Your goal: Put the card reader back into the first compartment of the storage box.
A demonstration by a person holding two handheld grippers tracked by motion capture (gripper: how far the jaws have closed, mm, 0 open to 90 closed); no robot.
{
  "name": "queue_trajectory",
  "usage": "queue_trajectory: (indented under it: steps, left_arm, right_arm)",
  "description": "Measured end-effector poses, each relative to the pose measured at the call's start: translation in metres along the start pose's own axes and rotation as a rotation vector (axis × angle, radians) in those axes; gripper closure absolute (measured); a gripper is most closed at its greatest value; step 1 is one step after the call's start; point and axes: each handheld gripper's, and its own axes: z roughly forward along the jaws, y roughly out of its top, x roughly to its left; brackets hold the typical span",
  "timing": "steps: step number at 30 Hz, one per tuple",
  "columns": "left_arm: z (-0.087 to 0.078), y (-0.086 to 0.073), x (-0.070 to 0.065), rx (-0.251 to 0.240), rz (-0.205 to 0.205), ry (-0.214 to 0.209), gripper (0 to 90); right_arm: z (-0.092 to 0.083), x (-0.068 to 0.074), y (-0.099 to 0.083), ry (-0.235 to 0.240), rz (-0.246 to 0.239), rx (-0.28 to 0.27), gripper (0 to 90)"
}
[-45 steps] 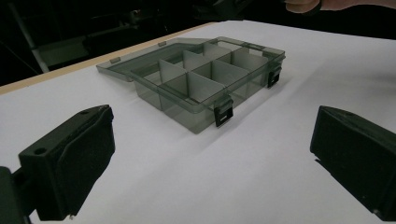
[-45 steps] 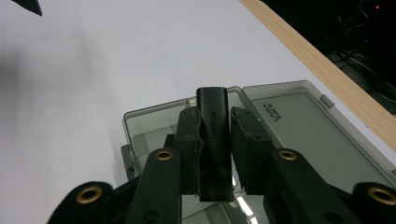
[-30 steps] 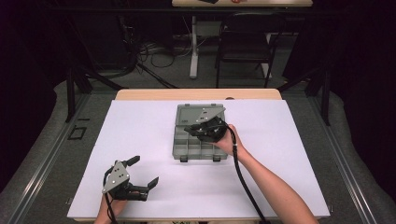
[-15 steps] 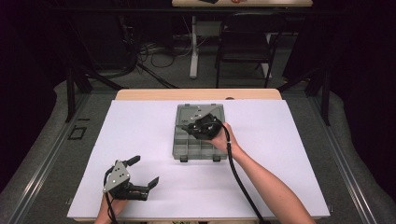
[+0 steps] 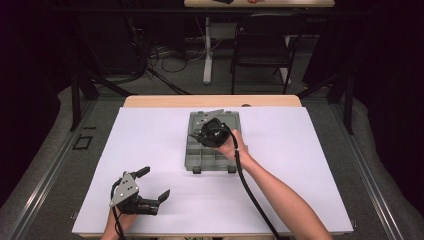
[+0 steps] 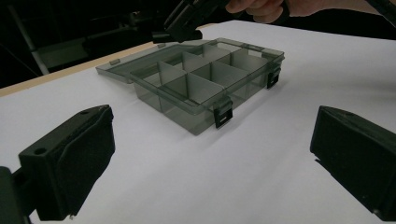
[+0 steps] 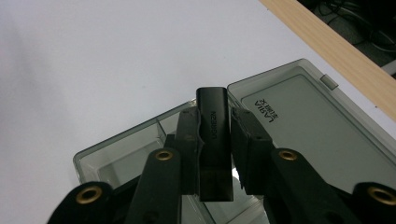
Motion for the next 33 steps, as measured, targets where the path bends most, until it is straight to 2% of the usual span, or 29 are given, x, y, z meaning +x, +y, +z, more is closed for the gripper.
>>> queue_trajectory:
  steps: [9,14,15,24,25,28,30,33]
  left_arm:
    - [0.000,0.000,-0.001,0.001,0.003,0.001,0.2]
    - [0.000,0.000,-0.001,-0.001,0.002,0.001,0.2]
    - [0.000,0.000,0.000,-0.002,0.002,0.003,0.2]
    - [0.000,0.001,-0.001,-0.003,0.003,0.003,0.3]
    - [-0.001,0.000,0.000,-0.002,0.000,0.004,0.3]
    - [0.001,0.000,-0.001,0.000,0.002,0.002,0.3]
    - [0.000,0.001,-0.001,0.001,0.004,0.000,0.3]
    - [0.000,0.000,0.000,-0.001,0.003,0.002,0.3]
  right_arm:
    - [0.009,0.001,0.004,-0.025,0.072,0.037,73.7]
    - [0.012,0.001,0.006,-0.039,0.083,0.050,73.6]
    - [0.014,0.001,0.007,-0.039,0.098,0.060,73.7]
    - [0.023,0.005,0.012,-0.059,0.104,0.098,74.3]
    - [0.023,0.005,0.013,-0.062,0.107,0.099,85.2]
    - [0.024,0.005,0.017,-0.063,0.113,0.086,84.6]
    - [0.029,0.005,0.017,-0.058,0.116,0.107,83.3]
    - [0.030,0.005,0.016,-0.051,0.121,0.110,82.4]
